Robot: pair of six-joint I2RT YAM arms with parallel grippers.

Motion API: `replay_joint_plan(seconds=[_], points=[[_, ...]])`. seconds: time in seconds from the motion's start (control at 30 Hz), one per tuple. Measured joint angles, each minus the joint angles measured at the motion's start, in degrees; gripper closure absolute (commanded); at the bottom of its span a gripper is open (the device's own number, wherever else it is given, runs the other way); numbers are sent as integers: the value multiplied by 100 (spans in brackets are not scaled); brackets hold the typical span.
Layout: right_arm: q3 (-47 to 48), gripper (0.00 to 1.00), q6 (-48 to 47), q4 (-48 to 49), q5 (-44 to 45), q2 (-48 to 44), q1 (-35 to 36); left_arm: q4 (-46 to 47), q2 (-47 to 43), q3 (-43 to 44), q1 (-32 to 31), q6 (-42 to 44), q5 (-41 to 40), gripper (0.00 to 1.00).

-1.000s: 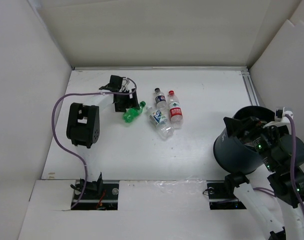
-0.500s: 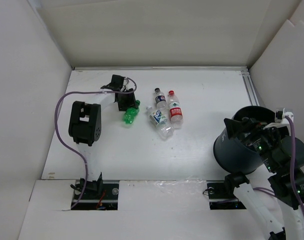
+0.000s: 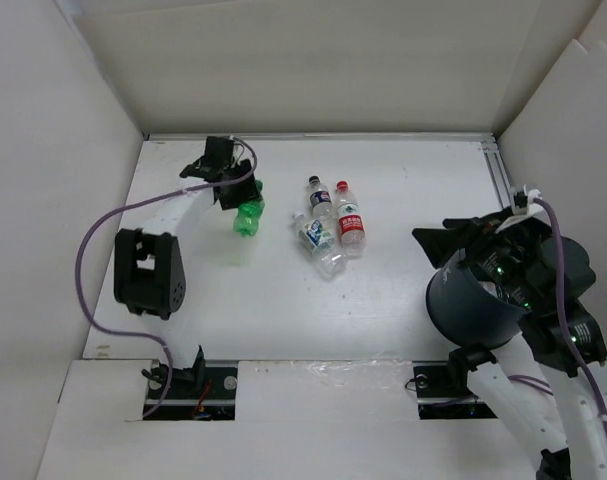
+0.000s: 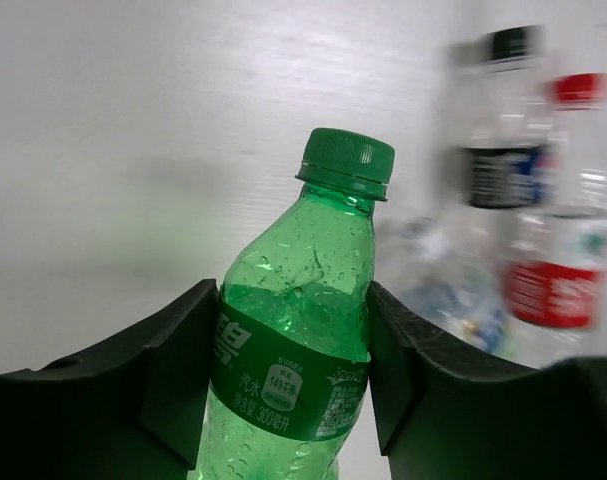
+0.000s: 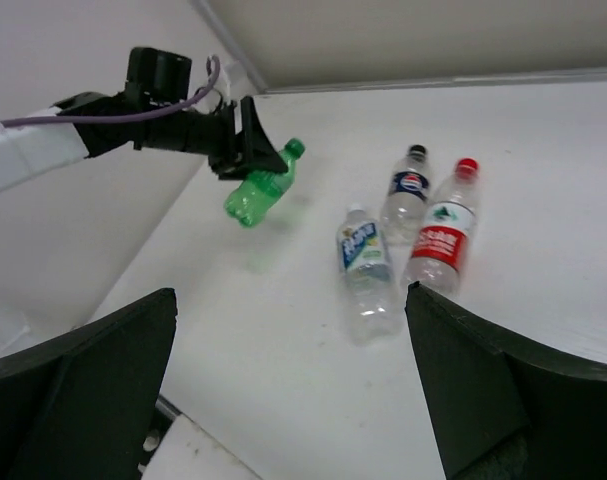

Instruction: Put the plastic bottles in the bin

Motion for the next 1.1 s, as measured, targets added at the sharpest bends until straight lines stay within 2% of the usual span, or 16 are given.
replay_joint_plan(seconds=[0.2,0.37,0.5,0.63,0.93,1.03,1.07,1.1], points=[[-326,0,776,1764,-1145,750,177,702,-2017,-24,2,-26,1309,100],[-317,0,1226,3370,-1399,2146,1237,1781,-3244,-173,-4,-378,2527,100],[15,0,1241,4172,-1360,3399,2192,2411,-3434,-173,-9,-756,3318,100],[444,0,1191,4798,-1196,4260,2717,2767,-3394,-208,-9,-1180,3875,100],[1176,0,984,5722,-442,5324,3104,3744,-3598,-518,-9,-2118,4603,100],[1187,3,977,5995,-262,5473,3178,3958,-3644,-592,-2,-2247,4669,100],[1213,5,966,6057,-210,5525,3222,4035,-3650,-638,7,-2317,4686,100],[1259,12,962,6120,-151,5587,3254,4122,-3654,-693,7,-2398,4719,100]])
